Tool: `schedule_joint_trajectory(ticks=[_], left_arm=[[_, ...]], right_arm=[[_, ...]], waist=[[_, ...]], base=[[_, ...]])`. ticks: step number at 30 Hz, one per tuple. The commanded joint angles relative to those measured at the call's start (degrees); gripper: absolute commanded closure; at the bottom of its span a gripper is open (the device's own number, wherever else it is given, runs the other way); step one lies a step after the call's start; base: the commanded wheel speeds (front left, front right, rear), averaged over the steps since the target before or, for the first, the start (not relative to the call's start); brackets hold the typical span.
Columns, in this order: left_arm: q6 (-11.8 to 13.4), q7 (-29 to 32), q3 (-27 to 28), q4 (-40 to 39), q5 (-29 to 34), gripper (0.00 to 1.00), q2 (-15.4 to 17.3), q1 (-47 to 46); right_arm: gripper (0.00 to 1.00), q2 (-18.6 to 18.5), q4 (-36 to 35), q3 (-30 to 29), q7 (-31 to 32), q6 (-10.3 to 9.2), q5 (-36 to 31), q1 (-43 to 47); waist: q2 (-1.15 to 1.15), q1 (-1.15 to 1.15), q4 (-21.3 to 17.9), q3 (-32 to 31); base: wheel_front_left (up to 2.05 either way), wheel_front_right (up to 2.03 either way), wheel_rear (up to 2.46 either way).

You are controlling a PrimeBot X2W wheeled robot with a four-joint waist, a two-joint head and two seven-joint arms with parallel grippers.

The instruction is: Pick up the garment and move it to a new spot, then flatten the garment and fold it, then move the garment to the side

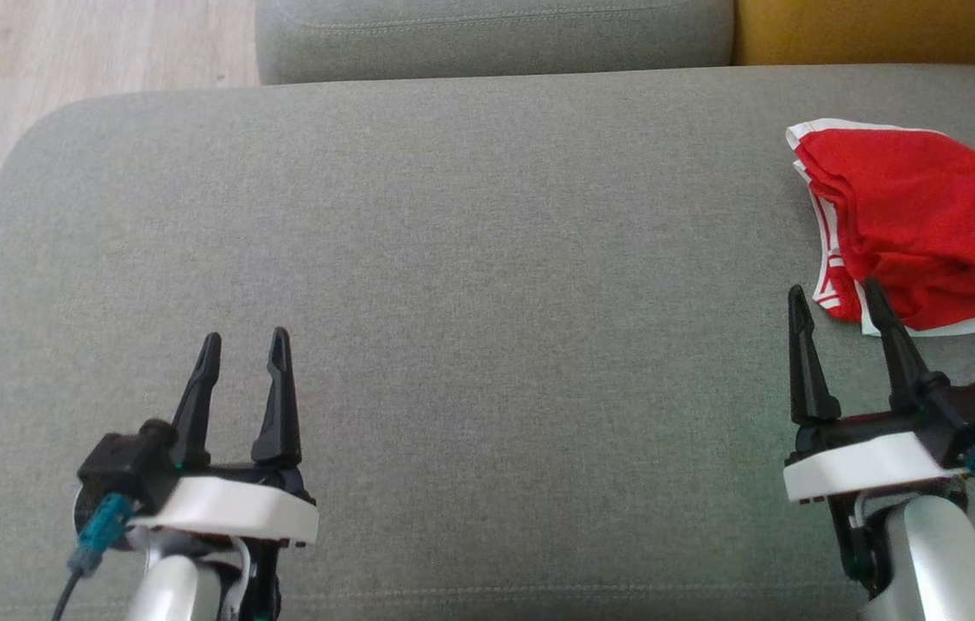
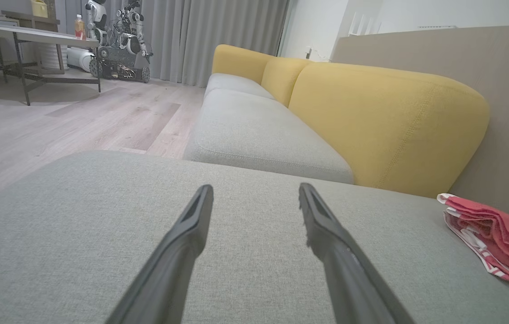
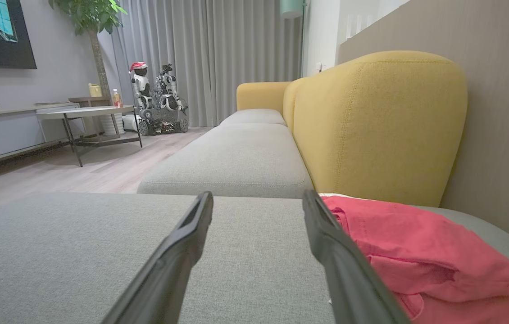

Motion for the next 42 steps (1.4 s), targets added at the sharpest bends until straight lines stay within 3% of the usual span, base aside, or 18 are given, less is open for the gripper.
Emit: schedule_joint_trajectory(ticks=[1, 2, 5, 42], left_arm=[[-0.2, -0.3, 2.1, -2.2, -0.9, 0.00, 0.4, -0.8], [-0.1, 0.0, 0.1, 0.0, -0.8, 1.00, 0.0, 0.0], [-0.1, 0.1, -0.1, 2.4, -1.1, 1.00, -0.2, 0.4], [-2.4, 5.2, 3.0, 4.2, -24.7, 1.00, 1.0, -1.2]], right_arm=[[0.00, 0.0, -2.1, 1.5, -0.6, -0.05, 0.5, -1.2], [1.00, 0.0, 0.0, 0.0, 0.0, 0.00, 0.3, 0.0], [1.00, 0.1, 2.4, 0.0, 0.1, 0.00, 0.5, 0.5], [1.00, 0.1, 2.4, -1.8, 6.3, -0.02, 27.0, 0.3]], waist=[[0.00, 0.00, 0.0, 0.1], [0.00, 0.00, 0.0, 0.1], [0.00, 0.00, -0.1, 0.1], [0.00, 0.00, -0.5, -1.0]], base=[[0.00, 0.00, 0.00], [0.00, 0.00, 0.00], [0.00, 0.00, 0.00], [0.00, 0.00, 0.00]])
